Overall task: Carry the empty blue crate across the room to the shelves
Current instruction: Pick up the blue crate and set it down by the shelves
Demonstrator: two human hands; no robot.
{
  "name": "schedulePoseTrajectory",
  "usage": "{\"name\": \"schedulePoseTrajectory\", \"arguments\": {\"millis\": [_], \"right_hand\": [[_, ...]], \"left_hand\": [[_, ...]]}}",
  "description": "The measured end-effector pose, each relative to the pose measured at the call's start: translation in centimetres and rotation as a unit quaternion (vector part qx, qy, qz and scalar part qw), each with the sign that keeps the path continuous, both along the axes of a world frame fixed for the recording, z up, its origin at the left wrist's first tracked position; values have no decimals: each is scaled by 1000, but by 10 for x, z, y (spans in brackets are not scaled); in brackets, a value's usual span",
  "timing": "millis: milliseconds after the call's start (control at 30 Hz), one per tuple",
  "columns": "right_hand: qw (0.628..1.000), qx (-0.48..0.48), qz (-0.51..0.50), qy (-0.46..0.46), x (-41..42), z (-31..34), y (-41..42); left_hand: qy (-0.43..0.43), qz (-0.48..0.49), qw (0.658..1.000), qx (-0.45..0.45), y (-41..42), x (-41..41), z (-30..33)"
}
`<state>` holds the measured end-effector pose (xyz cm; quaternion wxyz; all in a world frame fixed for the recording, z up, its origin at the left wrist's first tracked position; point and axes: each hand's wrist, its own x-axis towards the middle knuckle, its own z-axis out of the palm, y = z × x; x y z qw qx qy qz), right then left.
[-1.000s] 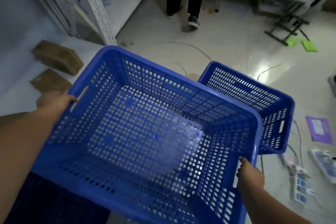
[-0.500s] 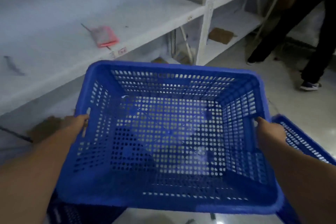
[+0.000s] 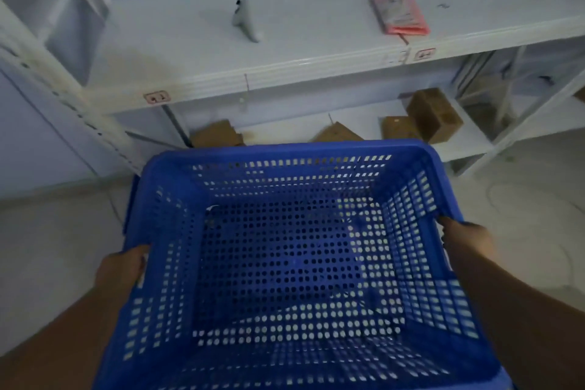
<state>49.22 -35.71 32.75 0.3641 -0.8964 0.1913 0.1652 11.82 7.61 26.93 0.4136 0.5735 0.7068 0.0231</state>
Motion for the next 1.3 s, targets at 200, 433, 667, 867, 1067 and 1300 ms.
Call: {"name": "schedulePoseTrajectory", "arguments": {"millis": [200, 433, 667, 867, 1067, 1300], "right_hand": [[999, -20, 48, 14, -1, -48, 73], [997, -10, 80, 1, 25, -94, 137], [996, 26, 87, -2, 58, -135, 194], [989, -34, 142, 4, 77, -167, 215], [960, -158, 229, 11, 75, -162, 217], [945, -216, 238, 60, 63, -162, 199]], "left_hand": [[-12, 59, 998, 11, 13, 4, 15], [-14, 109, 994, 24, 48, 10, -27], [-22, 110, 993, -17, 71, 11, -75], [4, 66, 998, 16, 79, 18, -112], [36, 40, 999, -6, 85, 17, -115], [80, 18, 995, -60, 83, 13, -117]]}}
